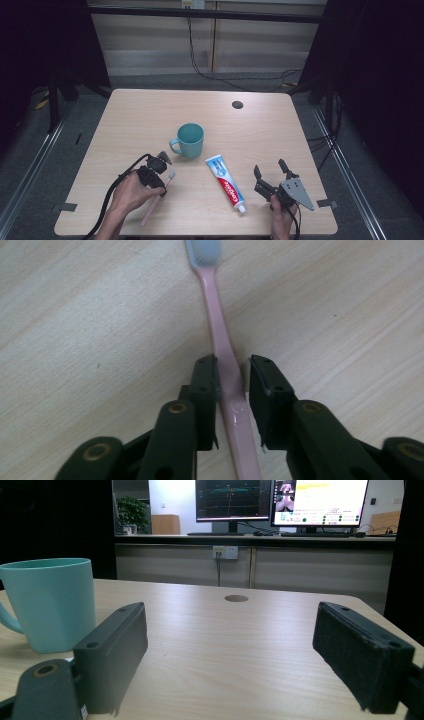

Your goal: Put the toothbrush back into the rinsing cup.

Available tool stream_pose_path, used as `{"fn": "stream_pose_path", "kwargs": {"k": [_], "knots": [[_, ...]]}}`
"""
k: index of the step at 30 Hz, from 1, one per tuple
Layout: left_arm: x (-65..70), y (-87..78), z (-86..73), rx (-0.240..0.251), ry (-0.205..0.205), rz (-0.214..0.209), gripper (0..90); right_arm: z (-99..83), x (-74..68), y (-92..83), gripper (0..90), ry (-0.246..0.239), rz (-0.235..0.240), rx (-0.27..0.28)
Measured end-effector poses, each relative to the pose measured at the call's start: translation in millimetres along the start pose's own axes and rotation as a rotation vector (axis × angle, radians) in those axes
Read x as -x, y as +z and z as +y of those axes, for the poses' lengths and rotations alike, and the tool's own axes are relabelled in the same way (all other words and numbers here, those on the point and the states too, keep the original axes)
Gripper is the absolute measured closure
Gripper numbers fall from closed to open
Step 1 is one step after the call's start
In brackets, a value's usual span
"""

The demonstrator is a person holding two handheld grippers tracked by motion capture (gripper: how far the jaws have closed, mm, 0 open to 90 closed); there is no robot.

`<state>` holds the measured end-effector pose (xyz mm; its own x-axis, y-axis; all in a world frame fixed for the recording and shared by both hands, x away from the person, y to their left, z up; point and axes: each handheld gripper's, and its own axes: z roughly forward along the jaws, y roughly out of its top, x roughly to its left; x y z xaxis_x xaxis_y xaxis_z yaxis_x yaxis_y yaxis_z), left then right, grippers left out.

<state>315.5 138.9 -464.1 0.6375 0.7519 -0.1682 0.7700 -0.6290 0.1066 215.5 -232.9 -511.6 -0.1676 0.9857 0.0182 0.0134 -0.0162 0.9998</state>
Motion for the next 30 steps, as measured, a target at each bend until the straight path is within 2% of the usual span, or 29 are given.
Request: {"fn": "stream_pose_path", "kwargs": {"k": [4, 5, 9, 30], "knots": [[0.3, -0.2, -2.5, 0.015, 0.000, 0.016, 78.7, 0.0, 0.0, -0.1, 13.3, 0.000, 0.000, 0.001], [2.0, -0.1, -2.6, 0.011, 0.012, 0.032, 78.8, -0.1, 0.0, -0.1, 13.3, -0.001, 0.000, 0.001], [3.0, -0.2, -1.0, -0.012, 0.036, 0.040, 79.3, 0.0, 0.0, -0.1, 13.4, 0.000, 0.000, 0.001], [-0.2, -0.6, -0.2, -0.023, 0.080, 0.011, 79.6, 0.1, 0.1, 0.1, 13.5, 0.000, 0.001, -0.001]]}}
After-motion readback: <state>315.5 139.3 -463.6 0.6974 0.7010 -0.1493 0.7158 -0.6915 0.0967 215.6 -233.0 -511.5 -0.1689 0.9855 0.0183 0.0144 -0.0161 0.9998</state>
